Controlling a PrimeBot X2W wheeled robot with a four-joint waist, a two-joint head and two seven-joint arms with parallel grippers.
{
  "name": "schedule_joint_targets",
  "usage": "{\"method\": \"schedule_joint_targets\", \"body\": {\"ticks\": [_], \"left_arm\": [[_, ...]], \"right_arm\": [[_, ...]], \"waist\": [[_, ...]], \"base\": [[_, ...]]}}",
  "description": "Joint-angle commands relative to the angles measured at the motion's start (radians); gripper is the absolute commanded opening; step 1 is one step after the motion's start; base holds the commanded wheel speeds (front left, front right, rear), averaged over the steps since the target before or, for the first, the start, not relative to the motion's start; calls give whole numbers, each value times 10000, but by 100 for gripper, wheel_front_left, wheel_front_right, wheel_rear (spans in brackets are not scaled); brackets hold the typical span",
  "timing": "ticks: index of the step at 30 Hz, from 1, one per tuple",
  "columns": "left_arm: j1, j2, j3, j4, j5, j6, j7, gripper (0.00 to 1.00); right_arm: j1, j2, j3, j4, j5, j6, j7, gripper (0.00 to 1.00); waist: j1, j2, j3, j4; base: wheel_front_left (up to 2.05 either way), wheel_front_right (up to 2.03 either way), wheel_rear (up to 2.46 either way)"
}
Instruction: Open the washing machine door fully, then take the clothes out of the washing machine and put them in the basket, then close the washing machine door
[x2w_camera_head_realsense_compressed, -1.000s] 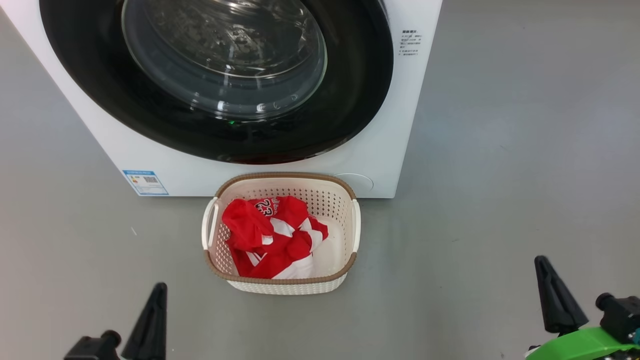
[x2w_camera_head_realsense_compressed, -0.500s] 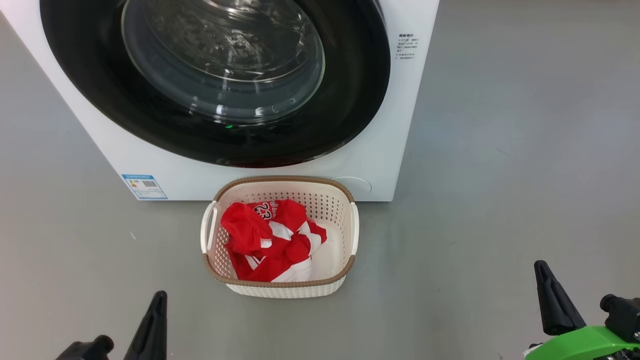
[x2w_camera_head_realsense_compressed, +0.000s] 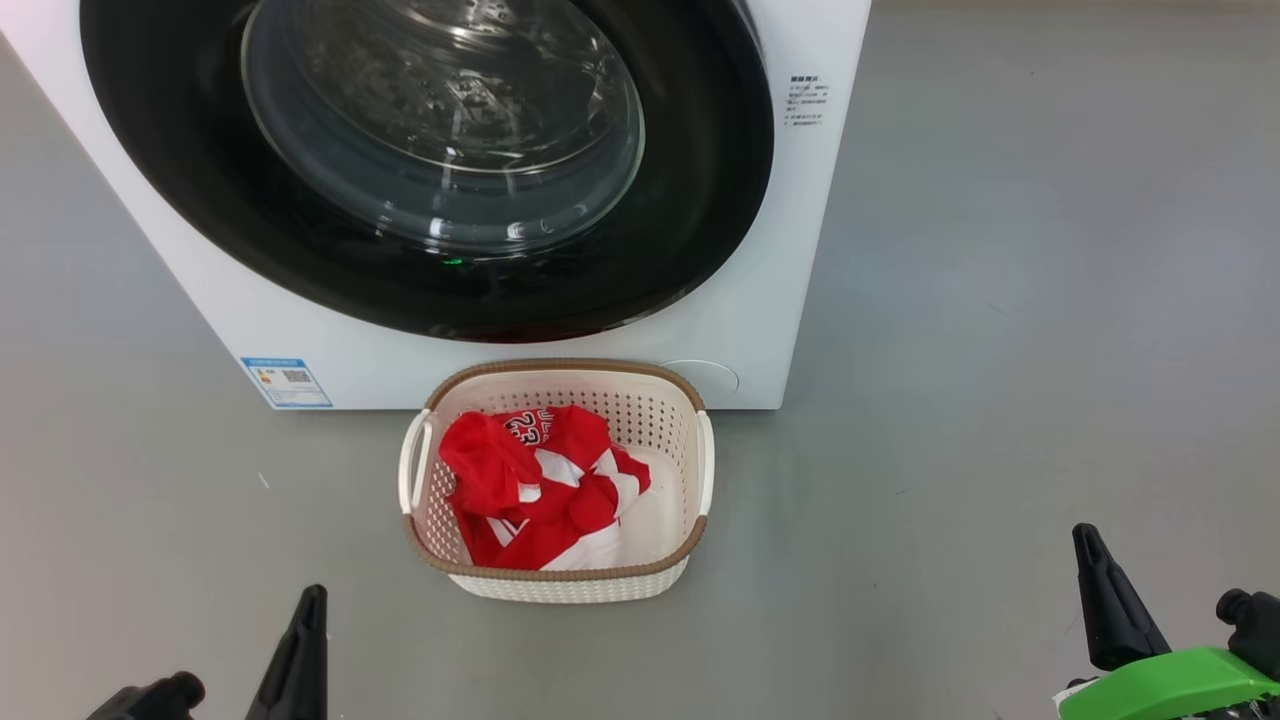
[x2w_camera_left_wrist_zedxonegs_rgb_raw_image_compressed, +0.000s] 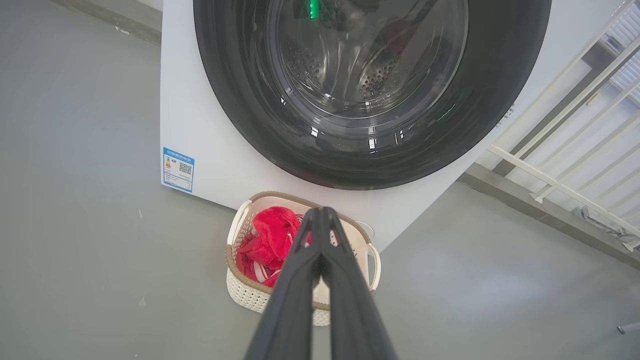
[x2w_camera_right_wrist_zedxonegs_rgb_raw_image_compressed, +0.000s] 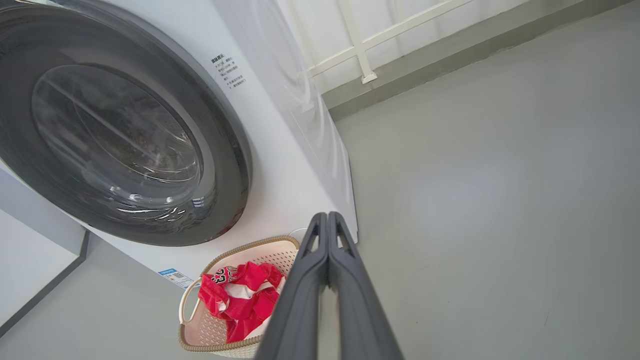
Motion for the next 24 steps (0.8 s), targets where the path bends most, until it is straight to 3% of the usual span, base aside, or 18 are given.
{"method": "schedule_joint_targets", "body": {"ticks": [1,24], "left_arm": [[-339,61,152,-206,-282,-18,48,0],[-514,-2,309,-198,-2770,-30,699,0]], "right_arm": [[-338,-86,-28,-253,298,-9,87,0],[-610,20,-86,-293,2563,-16,775,0]], "waist": [[-1,0,-11,-7],[-1,0,-187,-108]], "base": [[0,0,0],[0,0,0]]}}
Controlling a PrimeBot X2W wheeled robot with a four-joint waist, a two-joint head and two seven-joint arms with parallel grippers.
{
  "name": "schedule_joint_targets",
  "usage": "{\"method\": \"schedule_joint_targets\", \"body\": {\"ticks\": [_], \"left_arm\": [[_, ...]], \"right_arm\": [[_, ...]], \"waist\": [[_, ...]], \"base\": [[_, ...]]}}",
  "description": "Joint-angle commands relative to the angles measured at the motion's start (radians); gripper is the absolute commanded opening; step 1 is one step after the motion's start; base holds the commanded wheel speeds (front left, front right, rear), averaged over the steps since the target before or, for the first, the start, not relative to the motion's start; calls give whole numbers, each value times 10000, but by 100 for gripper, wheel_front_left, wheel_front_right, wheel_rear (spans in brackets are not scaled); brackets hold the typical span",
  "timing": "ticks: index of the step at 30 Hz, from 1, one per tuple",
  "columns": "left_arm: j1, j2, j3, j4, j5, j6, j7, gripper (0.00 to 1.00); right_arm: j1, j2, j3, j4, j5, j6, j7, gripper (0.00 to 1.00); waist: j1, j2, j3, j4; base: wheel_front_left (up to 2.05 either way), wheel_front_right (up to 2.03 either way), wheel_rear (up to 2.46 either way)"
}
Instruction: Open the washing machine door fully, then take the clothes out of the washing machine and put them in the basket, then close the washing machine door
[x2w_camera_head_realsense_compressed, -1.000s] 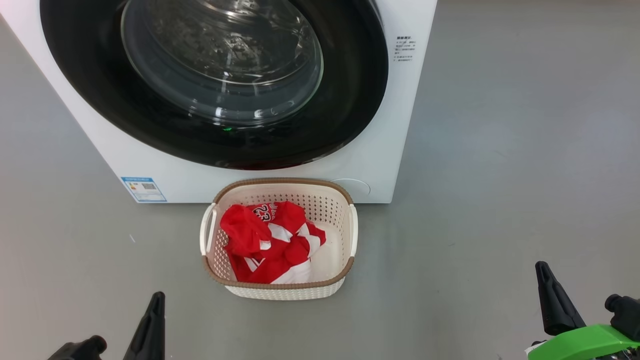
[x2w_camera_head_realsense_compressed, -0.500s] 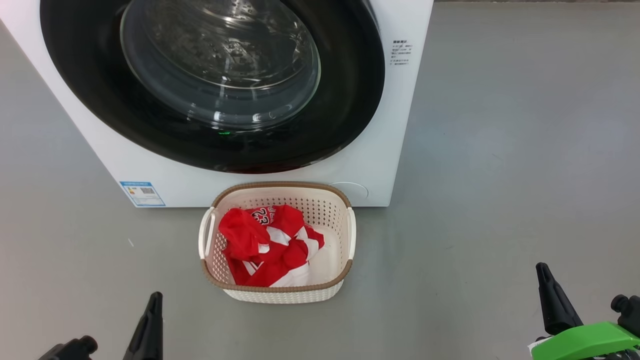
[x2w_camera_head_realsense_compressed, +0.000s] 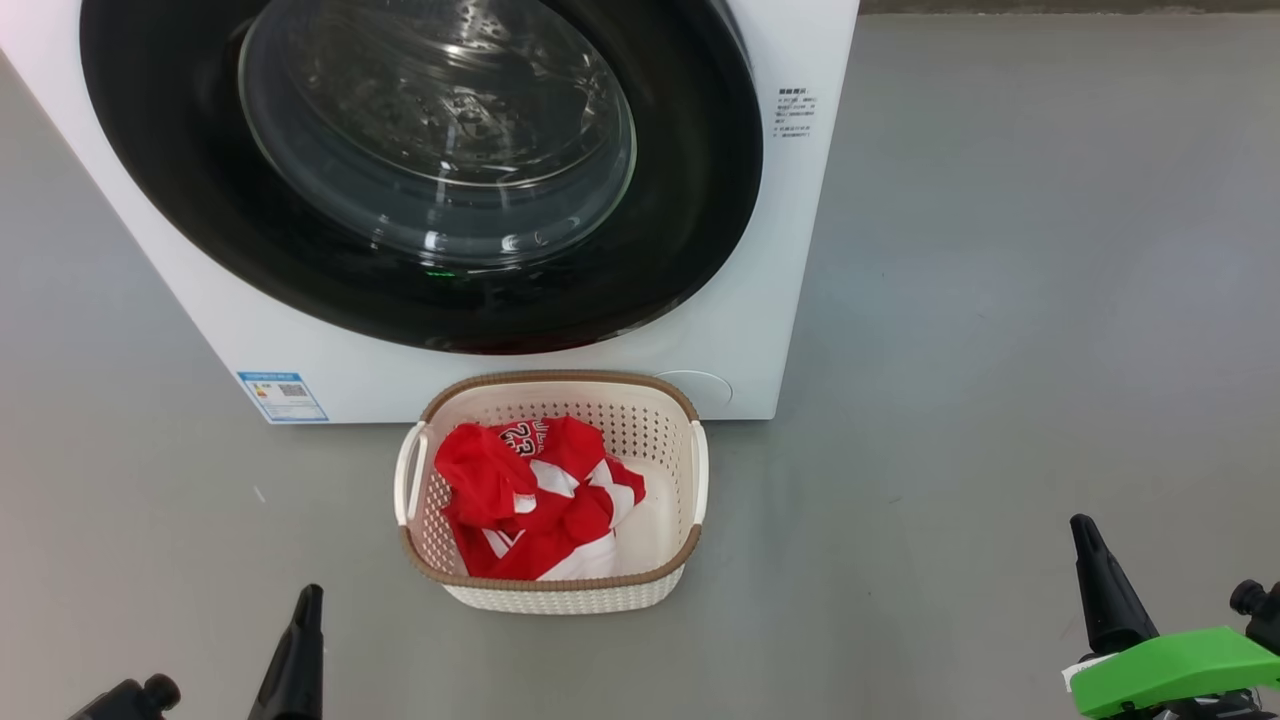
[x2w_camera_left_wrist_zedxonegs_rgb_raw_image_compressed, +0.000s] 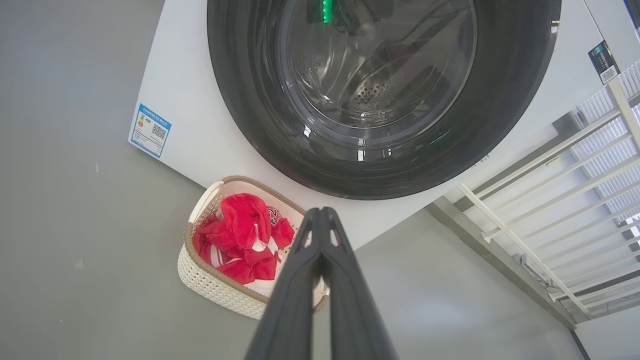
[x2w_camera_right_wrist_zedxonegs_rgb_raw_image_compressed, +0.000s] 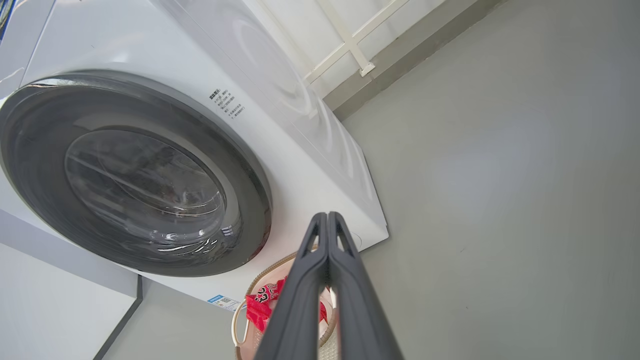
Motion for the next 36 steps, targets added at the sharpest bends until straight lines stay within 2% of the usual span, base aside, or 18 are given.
{"method": "schedule_joint_targets", "body": {"ticks": [1,36], "left_arm": [[-433,70,230,-206,-303,-31,95,0],[-692,-37,482,-194,-3961,-49,1074,0]], "right_arm": [[-385,-85,-26,-272,299,-16,68,0],[-786,77,-121,-332,3637,-27,1092,0]], "waist": [[-1,0,-13,-8],[-1,0,-273,-157]], "base": [[0,0,0],[0,0,0]]}}
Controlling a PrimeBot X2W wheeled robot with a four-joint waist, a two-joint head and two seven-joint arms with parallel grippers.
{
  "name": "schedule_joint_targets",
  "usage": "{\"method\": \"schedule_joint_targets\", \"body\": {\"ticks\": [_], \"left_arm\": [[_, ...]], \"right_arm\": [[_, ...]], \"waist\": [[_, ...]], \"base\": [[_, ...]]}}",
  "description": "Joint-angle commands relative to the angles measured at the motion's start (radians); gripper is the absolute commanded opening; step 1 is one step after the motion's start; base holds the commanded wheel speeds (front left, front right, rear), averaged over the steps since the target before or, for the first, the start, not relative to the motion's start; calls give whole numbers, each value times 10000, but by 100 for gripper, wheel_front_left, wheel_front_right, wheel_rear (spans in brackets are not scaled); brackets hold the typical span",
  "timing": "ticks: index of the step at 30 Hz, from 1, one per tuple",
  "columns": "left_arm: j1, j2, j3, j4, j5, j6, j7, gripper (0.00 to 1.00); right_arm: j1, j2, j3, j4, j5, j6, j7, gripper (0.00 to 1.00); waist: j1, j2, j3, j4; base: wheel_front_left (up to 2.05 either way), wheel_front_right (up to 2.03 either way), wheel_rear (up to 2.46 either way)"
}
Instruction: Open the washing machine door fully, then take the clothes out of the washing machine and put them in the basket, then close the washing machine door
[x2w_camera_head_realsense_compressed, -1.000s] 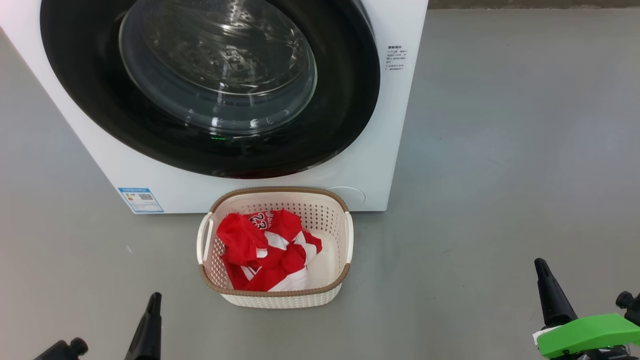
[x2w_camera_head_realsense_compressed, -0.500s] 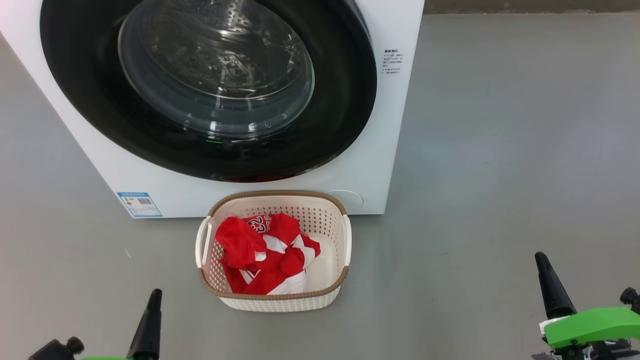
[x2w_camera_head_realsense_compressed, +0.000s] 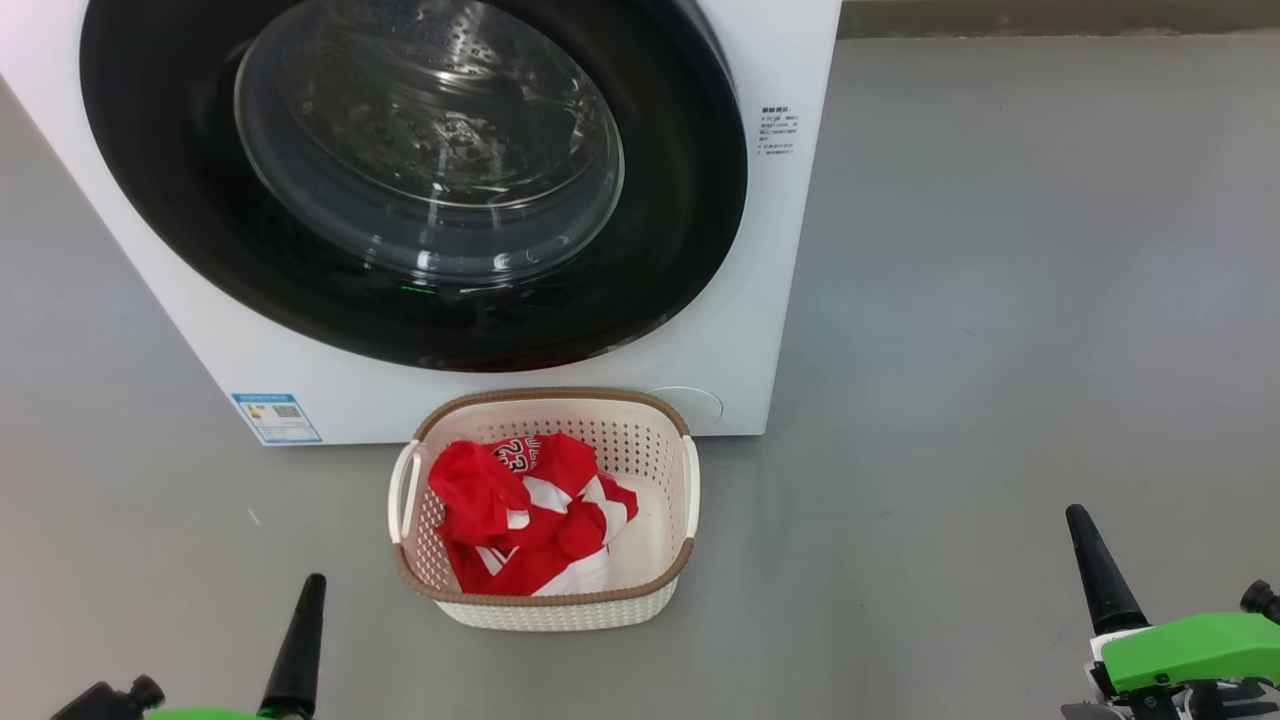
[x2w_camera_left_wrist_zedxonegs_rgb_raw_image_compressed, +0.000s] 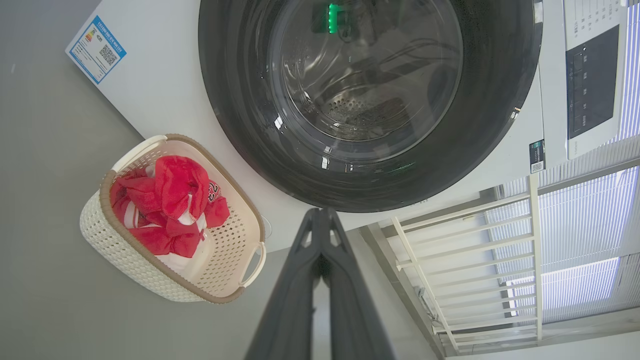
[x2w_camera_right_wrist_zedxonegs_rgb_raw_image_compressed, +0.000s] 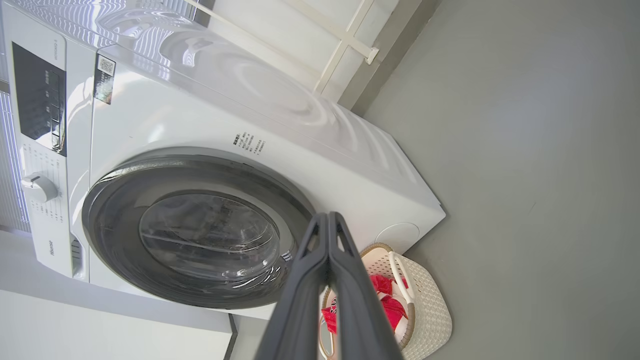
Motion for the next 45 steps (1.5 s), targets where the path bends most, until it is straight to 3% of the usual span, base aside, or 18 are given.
{"method": "schedule_joint_targets", "body": {"ticks": [1,37,45], "left_arm": [[-475,108,284,-209,-224,-50,45,0],[-751,-14,563,-196,-4092,-69,1092,0],[-753,-18,569,-196,-4108,-69,1102,0]], "right_arm": [[-554,-98,112,-307,227,0,92,0],[-980,77,5,-371,3761,-11,1180,0],[-983,80,2,-371,3777,-11,1188,0]], "waist": [[-1,-1,-8,-5],[-1,-1,-283,-163],[-1,-1,-285,-164]], "base": [[0,0,0],[0,0,0],[0,0,0]]}}
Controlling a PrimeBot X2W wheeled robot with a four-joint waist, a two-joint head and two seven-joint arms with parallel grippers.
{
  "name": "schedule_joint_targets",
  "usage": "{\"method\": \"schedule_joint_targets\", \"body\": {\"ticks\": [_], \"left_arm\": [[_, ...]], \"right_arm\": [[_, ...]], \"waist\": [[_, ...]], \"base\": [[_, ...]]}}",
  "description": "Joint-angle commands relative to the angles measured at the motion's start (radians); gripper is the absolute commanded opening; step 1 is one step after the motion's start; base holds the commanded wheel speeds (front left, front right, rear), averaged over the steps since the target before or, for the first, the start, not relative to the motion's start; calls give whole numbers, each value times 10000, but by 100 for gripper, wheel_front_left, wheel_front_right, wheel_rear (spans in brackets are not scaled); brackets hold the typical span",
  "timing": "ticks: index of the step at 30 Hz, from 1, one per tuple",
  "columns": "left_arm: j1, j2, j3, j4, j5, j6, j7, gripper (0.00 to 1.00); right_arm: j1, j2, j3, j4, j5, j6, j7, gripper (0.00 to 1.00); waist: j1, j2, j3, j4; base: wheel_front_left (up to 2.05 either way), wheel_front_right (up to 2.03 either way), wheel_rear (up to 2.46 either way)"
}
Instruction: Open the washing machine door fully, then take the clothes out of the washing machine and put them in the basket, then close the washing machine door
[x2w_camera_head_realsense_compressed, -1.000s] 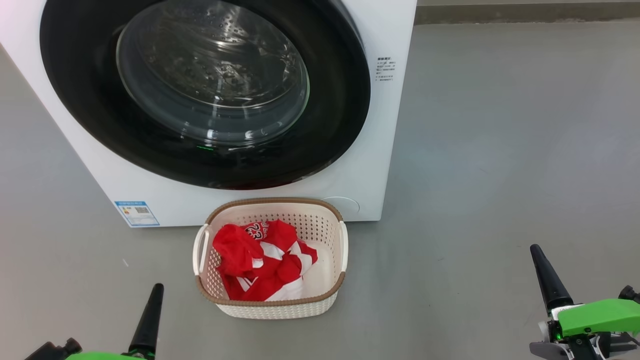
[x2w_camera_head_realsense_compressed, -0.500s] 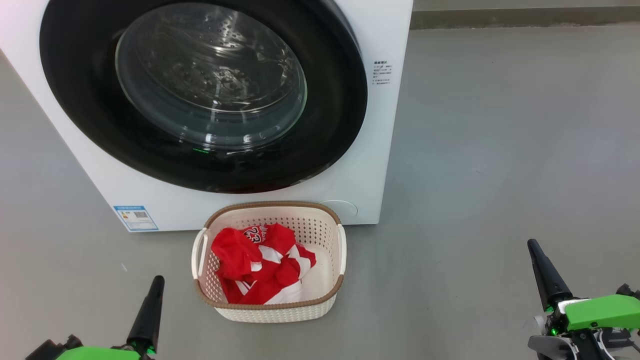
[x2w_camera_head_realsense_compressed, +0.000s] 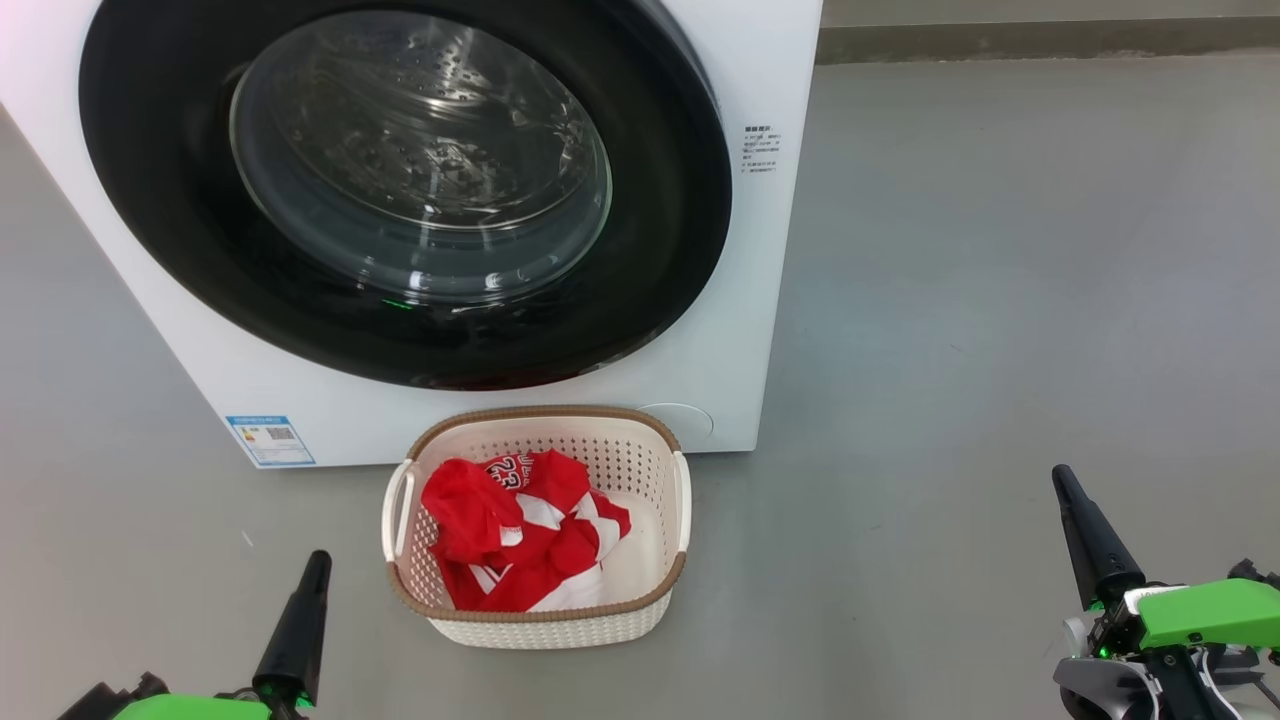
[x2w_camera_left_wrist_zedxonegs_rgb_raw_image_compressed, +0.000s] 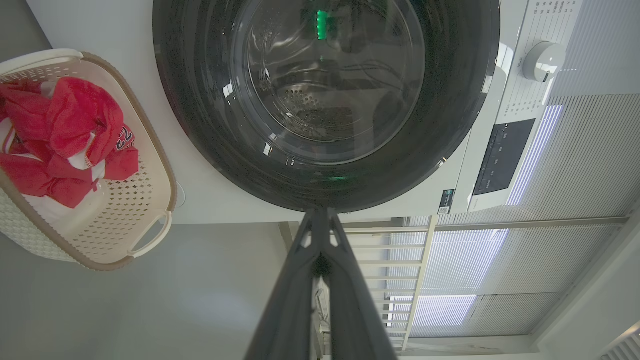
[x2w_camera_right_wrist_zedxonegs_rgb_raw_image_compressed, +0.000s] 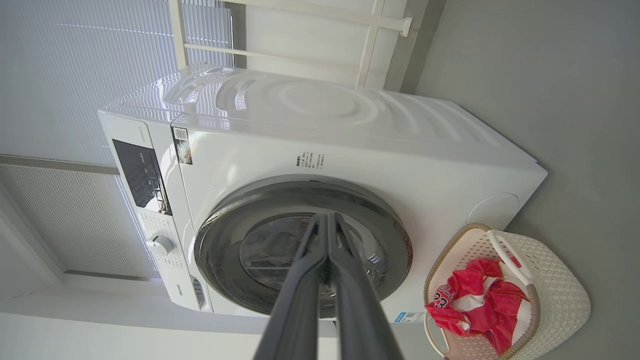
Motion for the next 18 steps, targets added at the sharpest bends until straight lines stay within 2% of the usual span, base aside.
{"method": "schedule_joint_targets", "body": {"ticks": [1,18], "left_arm": [[-416,80,371,-210,-77,-69,47,0],[-417,72,382,-209,-67,-69,56,0]], "right_arm": [[-421,-52,134,-292,74,-4,53,0],[-422,-49,129,-292,70,-4,57,0]], "waist": [[0,0,0,0],[0,0,0,0]], "base": [[0,0,0],[0,0,0]]}}
